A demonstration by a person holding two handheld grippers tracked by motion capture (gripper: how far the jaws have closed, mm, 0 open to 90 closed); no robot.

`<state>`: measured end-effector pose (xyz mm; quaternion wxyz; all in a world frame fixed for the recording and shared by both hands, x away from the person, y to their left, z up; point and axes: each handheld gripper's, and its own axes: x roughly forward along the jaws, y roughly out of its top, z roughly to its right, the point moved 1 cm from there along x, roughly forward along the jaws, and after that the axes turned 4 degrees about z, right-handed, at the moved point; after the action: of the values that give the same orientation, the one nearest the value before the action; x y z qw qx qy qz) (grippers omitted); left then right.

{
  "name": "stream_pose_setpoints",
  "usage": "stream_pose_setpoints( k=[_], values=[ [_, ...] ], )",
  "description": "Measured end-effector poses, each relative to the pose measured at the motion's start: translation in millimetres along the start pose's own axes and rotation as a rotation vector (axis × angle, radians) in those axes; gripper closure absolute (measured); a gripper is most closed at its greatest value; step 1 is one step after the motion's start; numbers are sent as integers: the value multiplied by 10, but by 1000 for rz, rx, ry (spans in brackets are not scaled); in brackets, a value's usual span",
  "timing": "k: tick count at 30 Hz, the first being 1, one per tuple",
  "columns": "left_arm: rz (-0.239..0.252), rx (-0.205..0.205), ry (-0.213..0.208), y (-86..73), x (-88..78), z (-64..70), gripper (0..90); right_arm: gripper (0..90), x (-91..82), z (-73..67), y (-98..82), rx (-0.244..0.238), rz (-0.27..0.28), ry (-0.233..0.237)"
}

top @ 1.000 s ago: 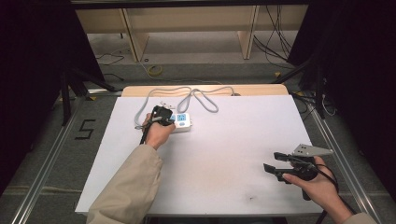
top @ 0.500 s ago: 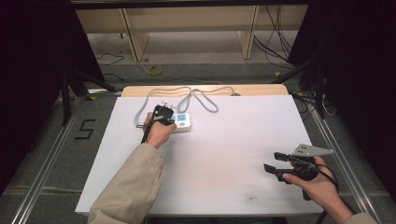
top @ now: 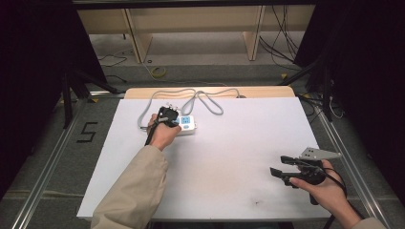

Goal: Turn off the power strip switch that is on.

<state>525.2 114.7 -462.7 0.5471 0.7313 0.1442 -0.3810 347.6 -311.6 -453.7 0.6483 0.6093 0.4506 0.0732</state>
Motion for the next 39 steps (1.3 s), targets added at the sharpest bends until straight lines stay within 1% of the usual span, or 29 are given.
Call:
stream_pose_setpoints(
  k=[1, 2, 3, 4, 5, 6, 7, 8, 9, 11, 18, 21, 23, 34, 36, 39],
  values=[
    [-4, 6, -6, 1, -2, 0, 900, 311, -1, 1, 0, 0, 0, 0],
    [-3, -6, -19, 2, 1, 12, 900, 311, -1, 1, 0, 1, 0, 0],
    [-5, -3, -16, 5, 2, 20, 900, 311, -1, 2, 0, 1, 0, 0],
    [-4, 8, 1, 7, 6, 33, 900, 311, -1, 2, 1, 1, 0, -1],
    [-4, 53, 43, 11, 13, 60, 900, 311, -1, 1, 1, 1, 0, -1],
    [-4, 76, 65, 18, 25, 93, 900, 311, -2, -1, 1, 1, 0, -1],
    [-6, 72, 56, 27, 34, 110, 900, 311, -2, -3, 1, 2, 3, 0],
    [-15, 68, 50, 35, 32, 97, 900, 311, -12, -2, 2, 0, 3, 1],
    [-12, 38, 38, 34, 32, 77, 900, 311, -12, -2, 2, 0, 3, 1],
    [-6, 6, 21, 29, 31, 50, 900, 311, -13, 7, -3, 3, 6, 0],
    [-21, -10, 22, 36, 14, 28, 900, 311, -15, 7, -2, 1, 7, 1],
    [-24, -27, 20, 31, 2, -2, 900, 311, -13, 6, -1, 1, 7, 1],
    [-28, -18, 31, 28, 0, -9, 900, 311, -8, 4, -1, 3, 4, 2],
    [-33, -14, 15, 25, -1, -30, 900, 311, 4, 4, 3, -2, -1, 2],
    [-48, -15, 4, 28, -1, -36, 900, 311, 6, 2, 3, -4, -2, 3],
    [-49, -3, 11, 33, 2, -23, 900, 311, 3, 4, 2, -4, 0, 2]
  ],
)
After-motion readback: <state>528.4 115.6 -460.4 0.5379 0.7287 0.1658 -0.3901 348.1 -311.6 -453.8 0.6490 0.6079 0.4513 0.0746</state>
